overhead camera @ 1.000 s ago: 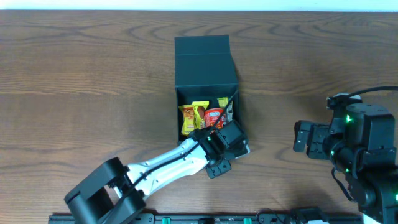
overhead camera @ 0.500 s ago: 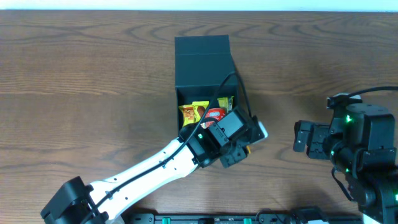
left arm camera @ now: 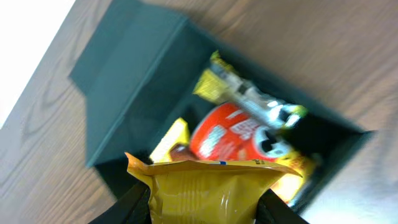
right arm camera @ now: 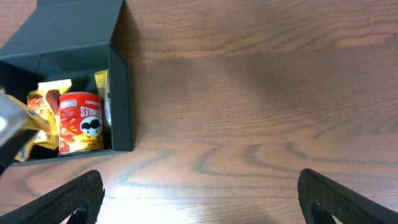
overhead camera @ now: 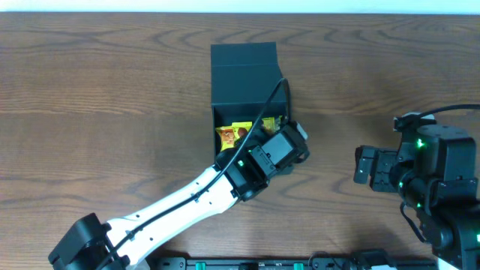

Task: Pack container
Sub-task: 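Lift the packet and drop it into the box with the left gripper, then raise both grippers to the box lid's back edge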

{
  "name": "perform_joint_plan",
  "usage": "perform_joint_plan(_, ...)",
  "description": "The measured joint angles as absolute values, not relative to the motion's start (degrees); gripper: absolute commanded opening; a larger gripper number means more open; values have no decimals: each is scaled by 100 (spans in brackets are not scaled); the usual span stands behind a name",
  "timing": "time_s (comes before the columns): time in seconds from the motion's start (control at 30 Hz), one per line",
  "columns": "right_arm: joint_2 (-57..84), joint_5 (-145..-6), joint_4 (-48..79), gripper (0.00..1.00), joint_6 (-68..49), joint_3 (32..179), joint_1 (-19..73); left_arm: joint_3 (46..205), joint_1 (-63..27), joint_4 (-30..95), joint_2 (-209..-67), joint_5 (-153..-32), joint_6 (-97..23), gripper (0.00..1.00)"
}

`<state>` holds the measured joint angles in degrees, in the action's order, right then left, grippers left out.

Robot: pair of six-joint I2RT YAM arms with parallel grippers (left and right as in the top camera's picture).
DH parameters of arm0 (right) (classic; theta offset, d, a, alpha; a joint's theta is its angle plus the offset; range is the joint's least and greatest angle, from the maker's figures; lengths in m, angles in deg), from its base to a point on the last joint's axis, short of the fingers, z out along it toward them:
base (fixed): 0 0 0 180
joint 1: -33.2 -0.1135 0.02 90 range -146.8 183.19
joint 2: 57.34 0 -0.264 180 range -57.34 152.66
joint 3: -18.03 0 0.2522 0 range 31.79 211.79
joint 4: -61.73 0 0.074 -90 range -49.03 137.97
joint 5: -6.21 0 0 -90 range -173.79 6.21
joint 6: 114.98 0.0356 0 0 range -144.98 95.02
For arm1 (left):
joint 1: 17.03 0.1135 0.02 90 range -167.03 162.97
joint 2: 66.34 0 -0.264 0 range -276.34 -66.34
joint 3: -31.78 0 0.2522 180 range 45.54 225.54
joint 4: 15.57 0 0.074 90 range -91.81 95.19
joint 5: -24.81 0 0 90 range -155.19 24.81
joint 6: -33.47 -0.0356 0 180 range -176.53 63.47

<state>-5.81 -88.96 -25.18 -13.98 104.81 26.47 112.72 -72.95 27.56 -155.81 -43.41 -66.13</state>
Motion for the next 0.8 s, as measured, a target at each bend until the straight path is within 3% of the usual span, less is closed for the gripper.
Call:
perform_joint_plan(0.1,-581,-8903,-2570,99,-1420,10481,2647,11274,-7168,2959,-15581,-4109,-6528,41)
perform_joint_plan(0.27,-581,-8964,-2640,99,-1477,10481,2647,11272,-6783,3121,-15616,-3921,-6375,63)
perform_joint_plan(0.47,-581,-9006,-2634,99,-1481,10481,2647,11274,-6580,2815,-15629,-3899,-6296,69)
perform_joint_plan(0.57,-581,-9008,-2627,99,-1481,10481,2647,11274,-6545,2590,-15633,-3770,-6305,79)
perform_joint_plan(0.67,-571,-9008,-2472,99,-1339,10481,2647,11276,-6543,2022,-15635,-3196,-6318,79)
perform_joint_plan(0.73,-505,-9008,-2419,99,-1114,10481,2647,11289,-6545,2102,-15635,-2925,-6318,95)
perform_joint_plan(0.8,-374,-9008,-2415,99,-956,10481,2647,11298,-6584,2494,-15635,-2828,-6275,95)
